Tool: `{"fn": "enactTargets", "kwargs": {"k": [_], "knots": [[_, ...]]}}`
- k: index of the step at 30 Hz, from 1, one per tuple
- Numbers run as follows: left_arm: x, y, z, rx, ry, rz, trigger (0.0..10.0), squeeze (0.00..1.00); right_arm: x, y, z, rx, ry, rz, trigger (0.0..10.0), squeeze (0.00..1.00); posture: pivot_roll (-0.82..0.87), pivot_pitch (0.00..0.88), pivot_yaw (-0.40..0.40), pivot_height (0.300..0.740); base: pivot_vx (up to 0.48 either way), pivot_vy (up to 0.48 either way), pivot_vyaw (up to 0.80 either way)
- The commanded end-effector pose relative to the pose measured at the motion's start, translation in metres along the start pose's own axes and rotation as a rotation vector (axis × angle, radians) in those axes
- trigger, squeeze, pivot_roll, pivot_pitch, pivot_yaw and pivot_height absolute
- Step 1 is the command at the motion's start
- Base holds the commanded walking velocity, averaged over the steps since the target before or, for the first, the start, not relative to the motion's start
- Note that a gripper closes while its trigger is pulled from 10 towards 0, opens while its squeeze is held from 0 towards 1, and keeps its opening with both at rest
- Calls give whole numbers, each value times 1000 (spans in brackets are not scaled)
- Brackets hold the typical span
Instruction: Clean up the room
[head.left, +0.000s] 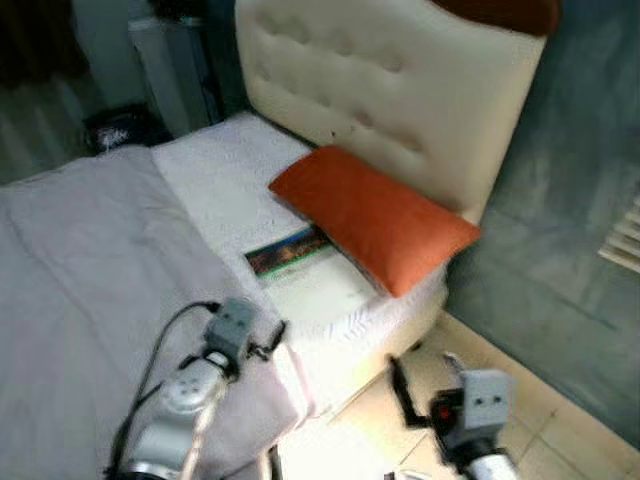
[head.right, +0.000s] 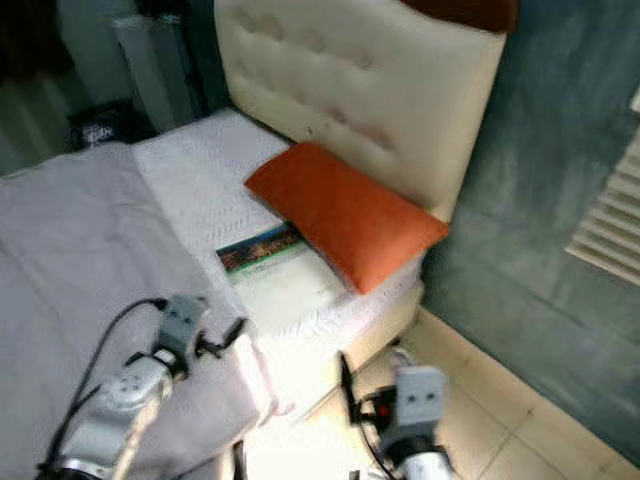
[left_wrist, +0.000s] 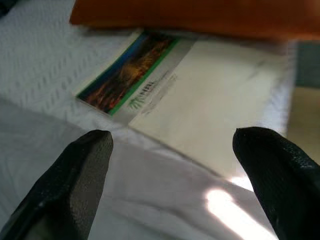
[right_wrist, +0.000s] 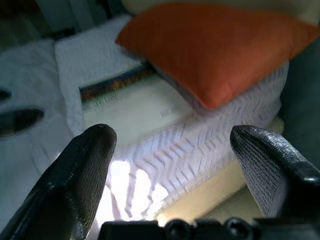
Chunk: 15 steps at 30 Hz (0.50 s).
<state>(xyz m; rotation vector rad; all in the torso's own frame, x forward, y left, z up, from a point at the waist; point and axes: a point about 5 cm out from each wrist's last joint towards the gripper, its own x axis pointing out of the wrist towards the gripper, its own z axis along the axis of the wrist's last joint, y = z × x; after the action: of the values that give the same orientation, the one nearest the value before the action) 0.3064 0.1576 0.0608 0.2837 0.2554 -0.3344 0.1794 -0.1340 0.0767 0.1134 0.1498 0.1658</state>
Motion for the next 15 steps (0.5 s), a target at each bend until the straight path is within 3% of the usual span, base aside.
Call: {"fn": "enactTargets", "kwargs": {"k": [1, 4, 10, 15], "knots": [[3, 0, -13, 16, 42, 32, 10000, 0, -8, -8, 0, -18, 14, -39, 10000, 0, -165, 70, 62, 621, 0, 0, 0], [4, 1, -21, 5, 76, 41, 10000, 0, -12, -8, 0, -16, 19, -49, 10000, 0, -175, 80, 61, 621, 0, 0, 0], [12, -19, -46, 3, 215, 41, 10000, 0, -24, -7, -3, -12, 50, -55, 10000, 0, -200, 113, 51, 621, 0, 0, 0], [14, -23, -52, -16, 263, 73, 10000, 0, -28, -7, -3, -13, 61, -53, 10000, 0, -208, 130, 42, 621, 0, 0, 0]]}}
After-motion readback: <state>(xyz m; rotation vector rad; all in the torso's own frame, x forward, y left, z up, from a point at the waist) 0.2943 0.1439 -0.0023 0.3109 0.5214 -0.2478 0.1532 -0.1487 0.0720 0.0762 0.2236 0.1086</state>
